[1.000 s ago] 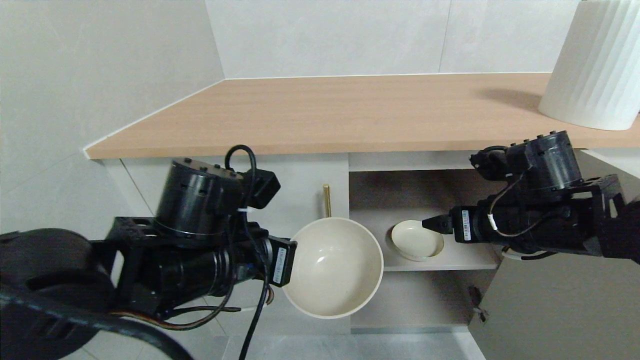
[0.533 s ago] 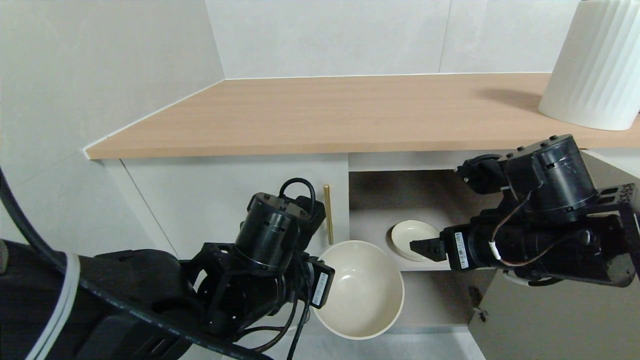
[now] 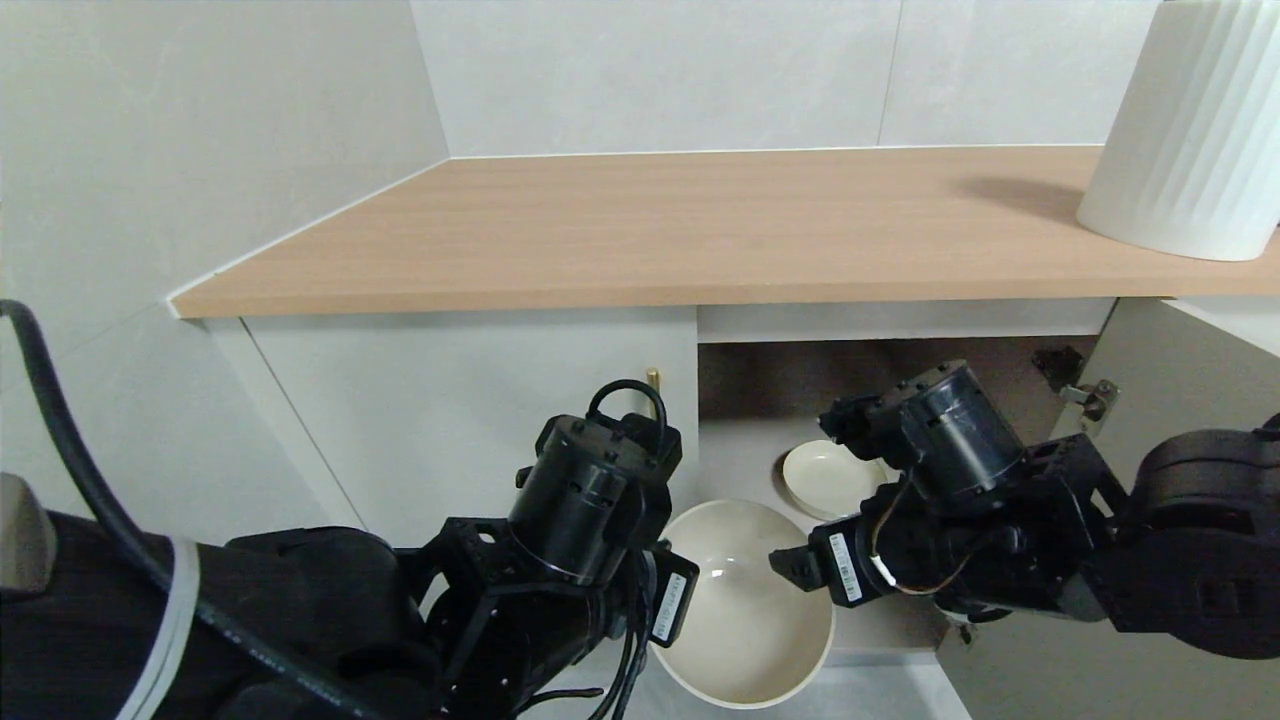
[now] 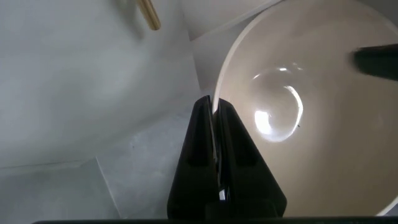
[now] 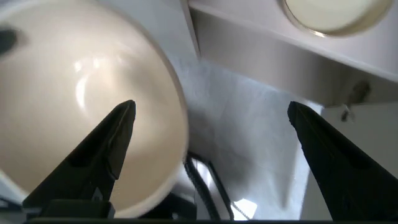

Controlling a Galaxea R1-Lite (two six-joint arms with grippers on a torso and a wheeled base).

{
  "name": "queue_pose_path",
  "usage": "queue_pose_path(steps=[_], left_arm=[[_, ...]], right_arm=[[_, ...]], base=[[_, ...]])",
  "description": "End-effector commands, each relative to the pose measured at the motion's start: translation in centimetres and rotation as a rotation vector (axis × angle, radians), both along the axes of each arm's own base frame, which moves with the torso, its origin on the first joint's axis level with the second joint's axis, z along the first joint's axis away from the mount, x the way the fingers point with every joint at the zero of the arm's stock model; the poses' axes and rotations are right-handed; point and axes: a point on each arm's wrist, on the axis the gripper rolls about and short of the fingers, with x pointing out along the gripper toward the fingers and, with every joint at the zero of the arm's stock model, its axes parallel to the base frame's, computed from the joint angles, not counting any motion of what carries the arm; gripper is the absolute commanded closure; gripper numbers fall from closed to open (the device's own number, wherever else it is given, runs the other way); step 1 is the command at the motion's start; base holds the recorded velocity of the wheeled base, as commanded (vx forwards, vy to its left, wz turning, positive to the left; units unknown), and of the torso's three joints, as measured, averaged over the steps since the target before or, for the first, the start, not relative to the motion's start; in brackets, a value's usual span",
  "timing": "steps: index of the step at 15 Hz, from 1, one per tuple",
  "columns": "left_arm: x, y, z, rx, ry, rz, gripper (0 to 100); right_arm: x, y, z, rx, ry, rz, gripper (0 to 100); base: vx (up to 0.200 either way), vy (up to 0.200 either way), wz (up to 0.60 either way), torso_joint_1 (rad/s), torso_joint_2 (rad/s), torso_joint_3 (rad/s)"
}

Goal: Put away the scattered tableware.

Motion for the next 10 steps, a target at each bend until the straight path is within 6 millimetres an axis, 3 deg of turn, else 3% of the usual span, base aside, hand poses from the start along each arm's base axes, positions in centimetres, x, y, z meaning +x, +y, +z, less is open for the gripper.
queue_pose_path(steps=[1,3,4,10], left_arm=[[-0.15,-0.04,0.1,-0.002,-0.002,-0.004,100],[-0.16,-0.03,0.15,-0.003,-0.003,-0.004,100],[-0.16,-0.02,0.15,-0.004,-0.004,-0.002,100],[-0.09,-0.1,-0.18,0.004,0.003,-0.002,100]], right_arm=[[0.41,0.51,-1.28,-0.021,0.025,0.0,0],[0.48,0.58,-1.39,-0.012,0.029,-0.009,0],[0.5,0.6,-1.43,-0.011,0.029,-0.01,100],[0.51,0.67,-1.3,0.012,0.016,-0.016,100]], base=[[0.0,0.0,0.0,0.0,0.0,0.0],[0.0,0.0,0.0,0.0,0.0,0.0],[0.0,0.0,0.0,0.0,0.0,0.0],[0.0,0.0,0.0,0.0,0.0,0.0]])
